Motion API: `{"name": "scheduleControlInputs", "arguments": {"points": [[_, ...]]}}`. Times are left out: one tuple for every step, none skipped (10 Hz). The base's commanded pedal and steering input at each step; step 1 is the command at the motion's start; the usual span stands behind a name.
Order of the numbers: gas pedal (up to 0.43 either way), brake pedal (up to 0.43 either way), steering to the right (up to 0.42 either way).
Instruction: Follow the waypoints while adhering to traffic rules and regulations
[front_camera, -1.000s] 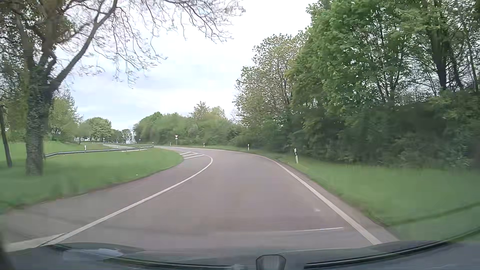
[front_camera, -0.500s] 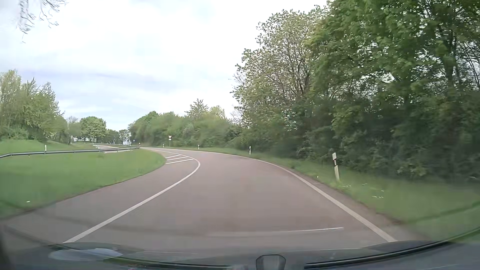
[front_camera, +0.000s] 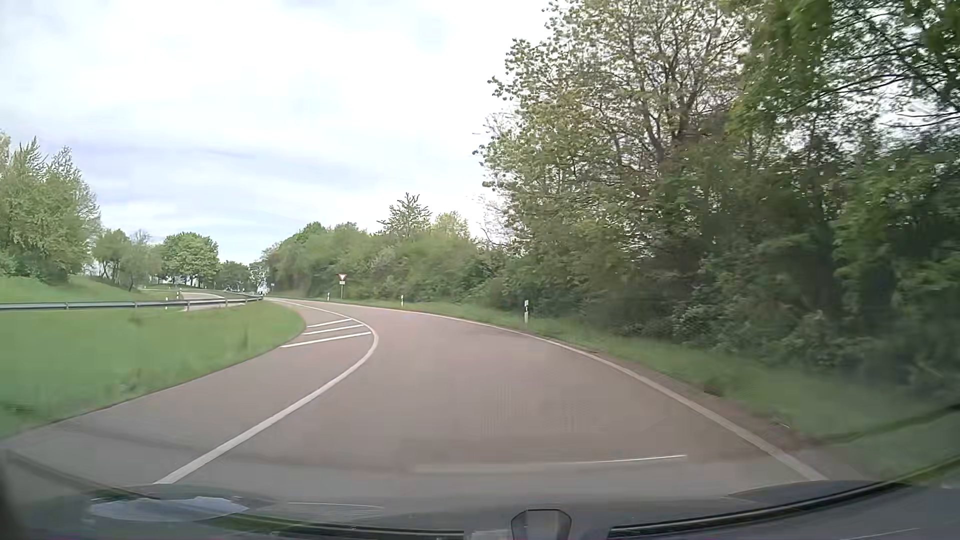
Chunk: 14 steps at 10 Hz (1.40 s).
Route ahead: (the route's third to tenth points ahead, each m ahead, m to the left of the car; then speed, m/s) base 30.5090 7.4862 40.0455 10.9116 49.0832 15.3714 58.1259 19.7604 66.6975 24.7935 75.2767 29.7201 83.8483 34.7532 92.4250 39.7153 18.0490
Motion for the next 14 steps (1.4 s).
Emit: {"name": "scheduleControlInputs", "arguments": {"points": [[0.13, 0.0, -0.048], [0.13, 0.0, -0.05], [0.13, 0.0, -0.052], [0.13, 0.0, -0.053], [0.13, 0.0, -0.054], [0.13, 0.0, -0.055], [0.138, 0.0, -0.055], [0.138, 0.0, -0.055], [0.138, 0.0, -0.056], [0.138, 0.0, -0.056], [0.138, 0.0, -0.056], [0.138, 0.0, -0.056], [0.138, 0.0, -0.057], [0.138, 0.0, -0.057]]}}
